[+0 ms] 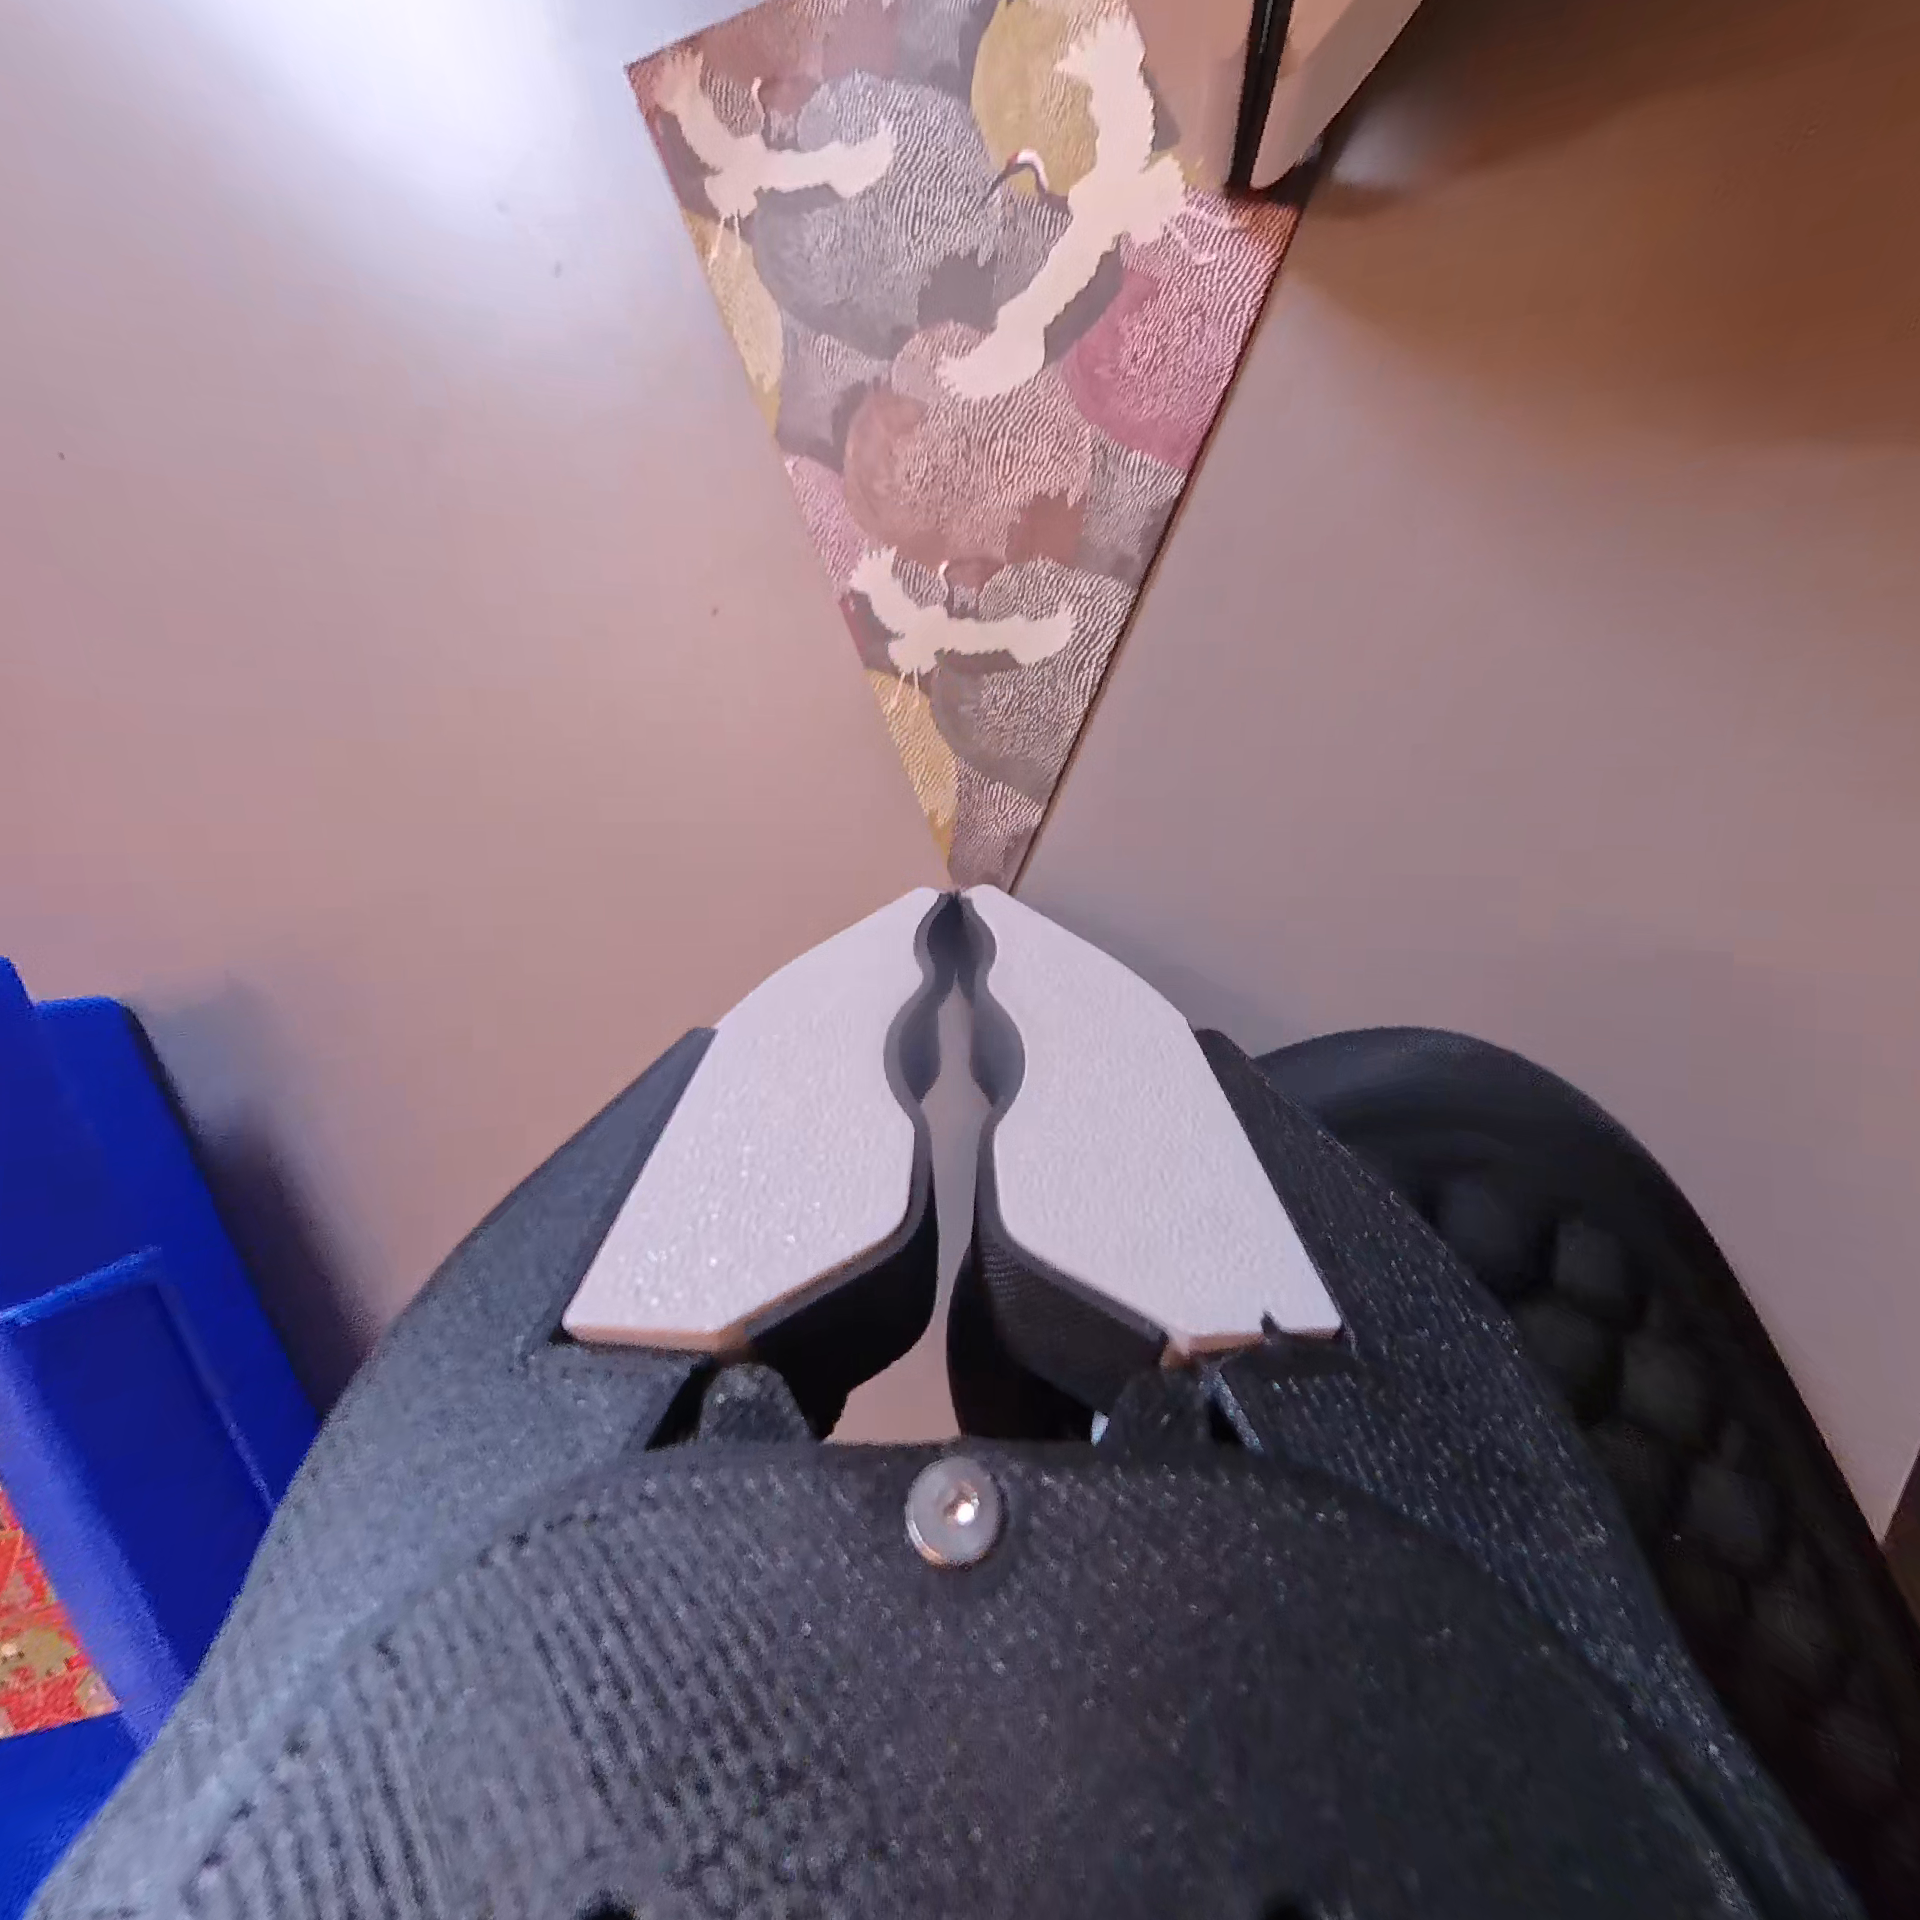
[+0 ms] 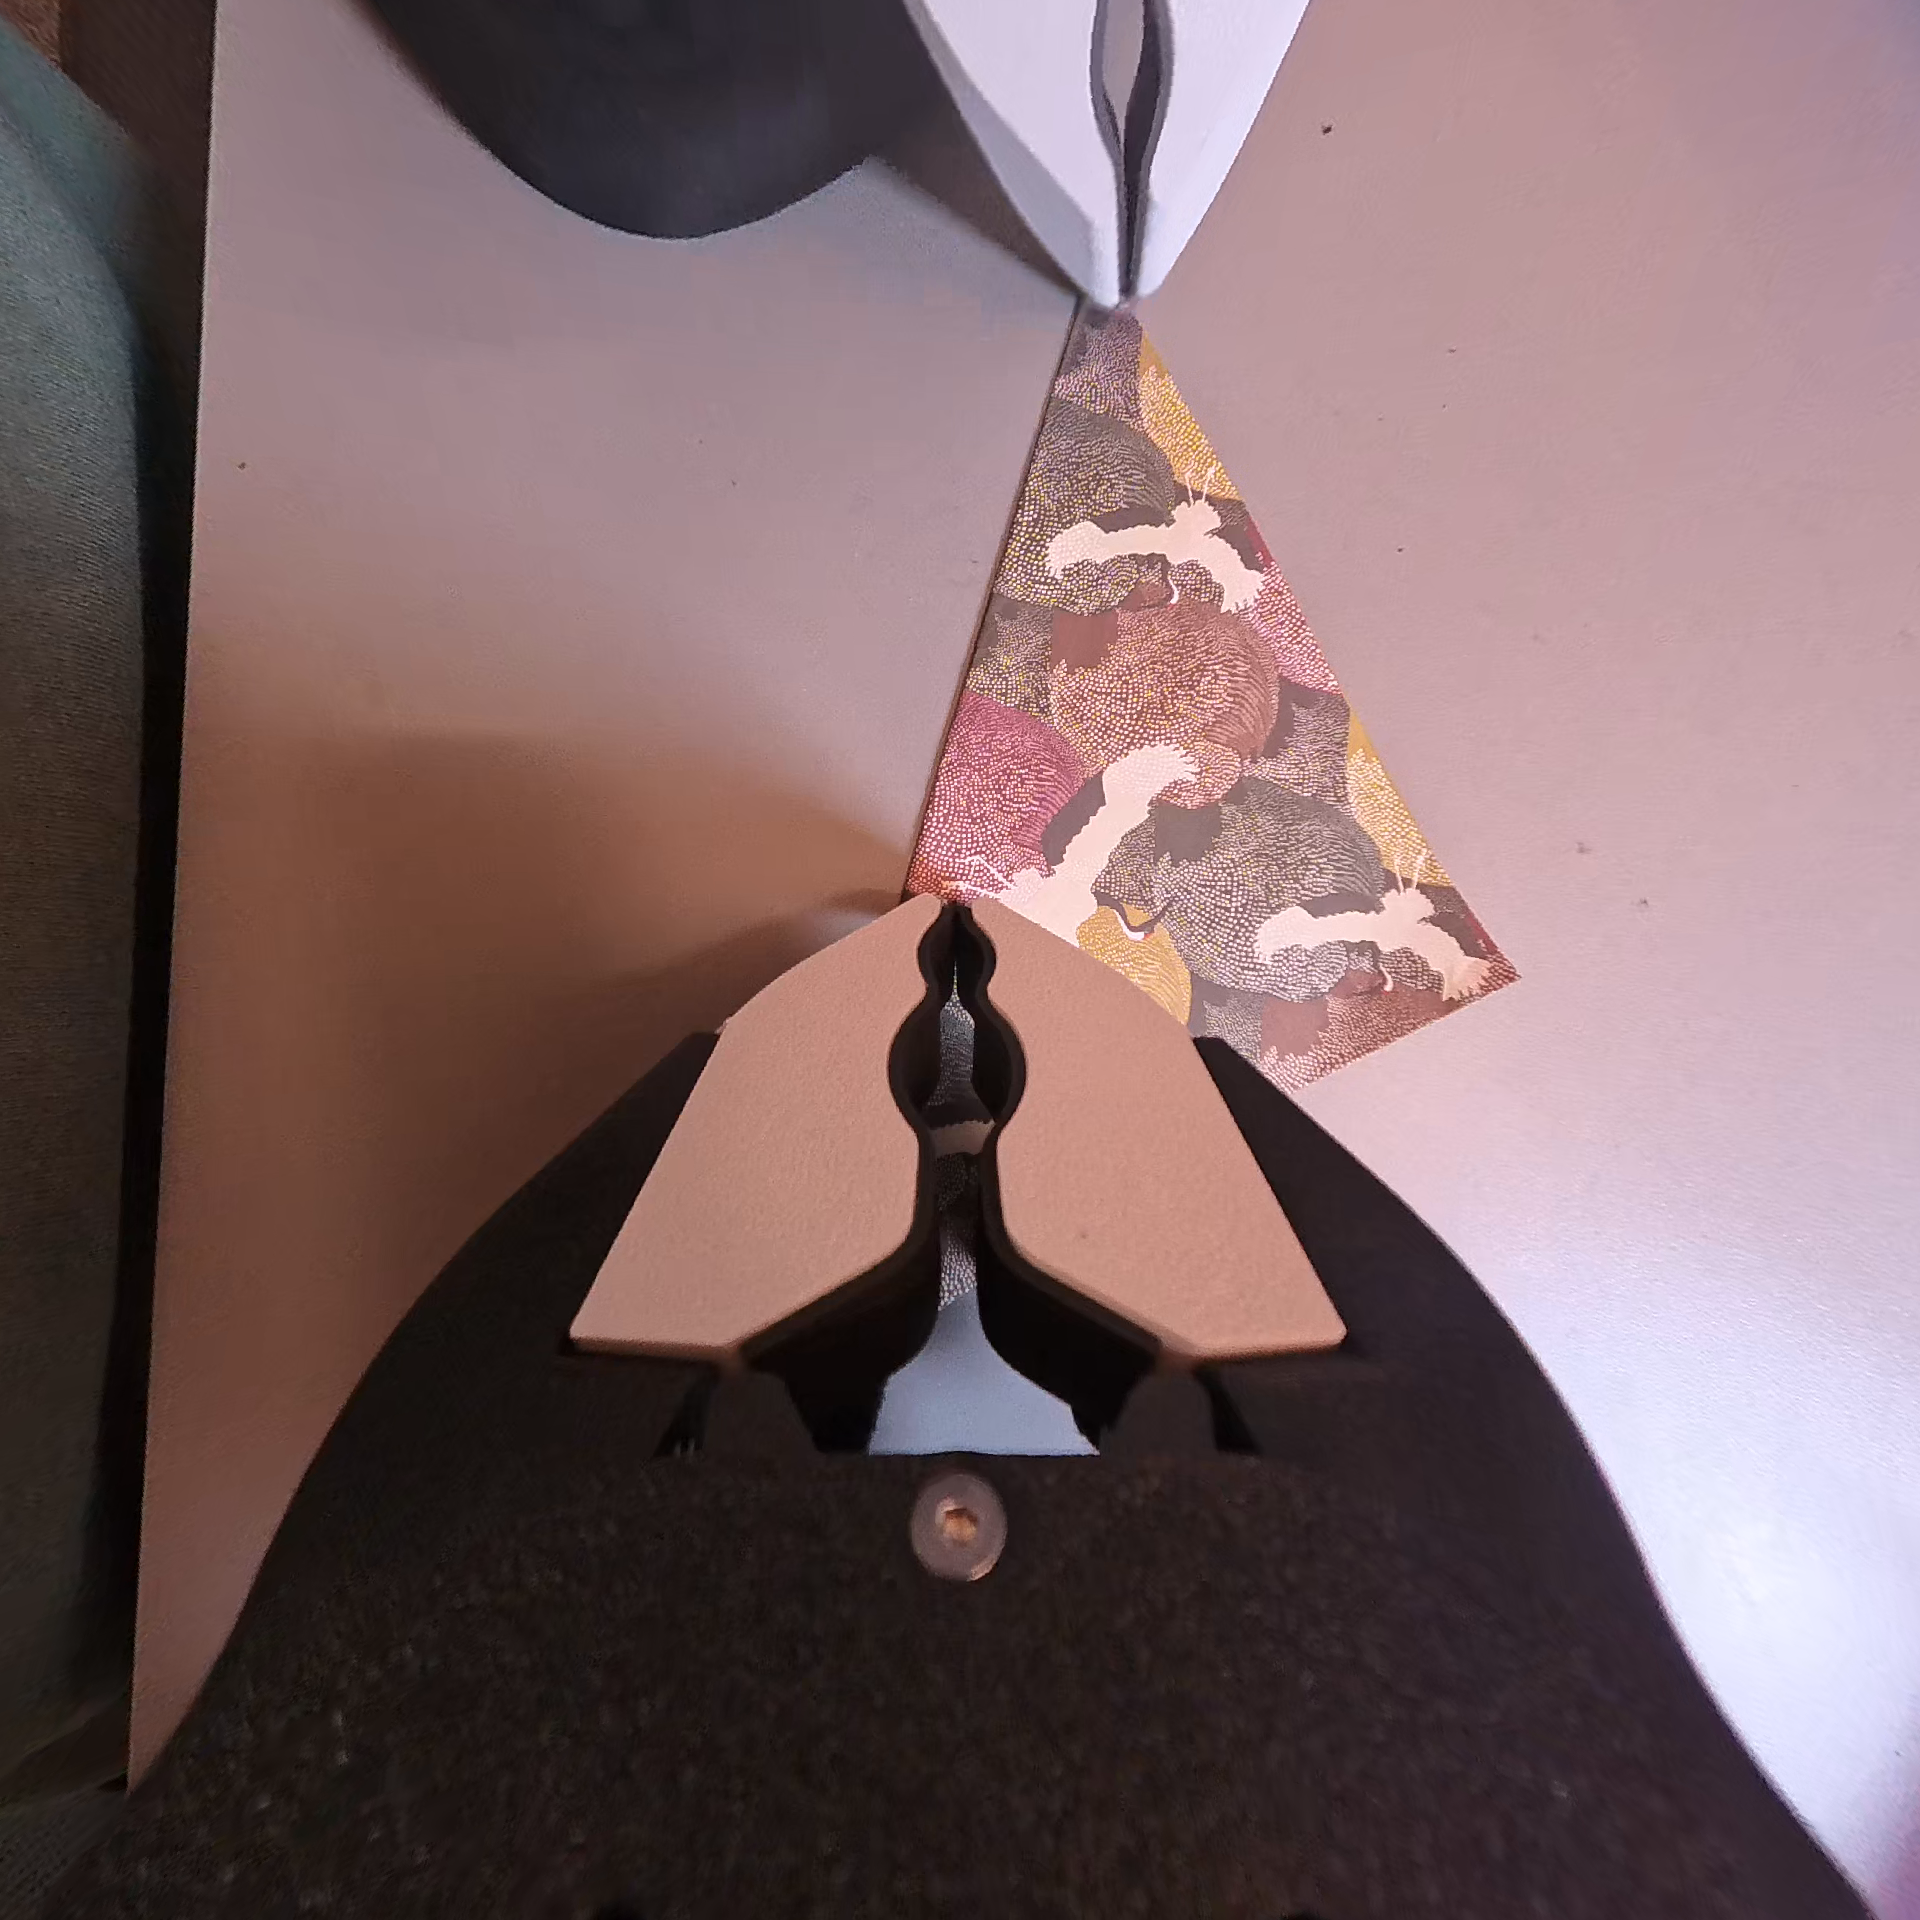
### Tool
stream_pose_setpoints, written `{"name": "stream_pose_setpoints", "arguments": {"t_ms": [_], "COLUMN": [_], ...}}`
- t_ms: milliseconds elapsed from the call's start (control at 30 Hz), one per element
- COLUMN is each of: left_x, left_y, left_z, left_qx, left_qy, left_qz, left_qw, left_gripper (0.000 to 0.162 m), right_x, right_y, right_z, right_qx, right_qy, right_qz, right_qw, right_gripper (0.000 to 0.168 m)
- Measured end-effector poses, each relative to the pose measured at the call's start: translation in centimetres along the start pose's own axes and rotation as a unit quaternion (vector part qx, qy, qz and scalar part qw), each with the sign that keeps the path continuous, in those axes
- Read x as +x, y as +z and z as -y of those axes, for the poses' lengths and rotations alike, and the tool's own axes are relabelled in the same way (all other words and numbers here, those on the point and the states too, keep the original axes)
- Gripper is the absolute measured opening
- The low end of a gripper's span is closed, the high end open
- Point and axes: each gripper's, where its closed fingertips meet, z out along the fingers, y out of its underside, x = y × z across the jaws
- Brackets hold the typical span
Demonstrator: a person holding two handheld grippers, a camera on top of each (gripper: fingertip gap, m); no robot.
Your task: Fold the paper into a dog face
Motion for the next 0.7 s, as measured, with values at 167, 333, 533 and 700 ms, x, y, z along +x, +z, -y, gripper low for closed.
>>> {"name": "stream_pose_setpoints", "arguments": {"t_ms": [167, 333, 533, 700], "left_x": [-1.3, -3.0, 0.9, 2.9], "left_y": [-1.1, -2.9, 0.1, 2.6], "left_z": [-3.0, -1.2, 7.2, 7.1], "left_qx": [-0.057, 0.002, 0.122, 0.069], "left_qy": [-0.009, -0.034, 0.053, 0.101], "left_qz": [0.011, 0.051, -0.023, -0.079], "left_qw": [0.998, 0.998, 0.991, 0.989], "left_gripper": [0.000, 0.000, 0.000, 0.000], "right_x": [0.0, 0.0, 0.0, 0.0], "right_y": [0.0, 0.0, 0.0, 0.0], "right_z": [0.0, 0.0, 0.0, 0.0], "right_qx": [0.000, 0.003, 0.008, 0.016], "right_qy": [-0.001, 0.000, 0.000, 0.002], "right_qz": [0.000, 0.002, 0.004, 0.004], "right_qw": [1.000, 1.000, 1.000, 1.000], "right_gripper": [0.000, 0.000, 0.000, 0.000]}}
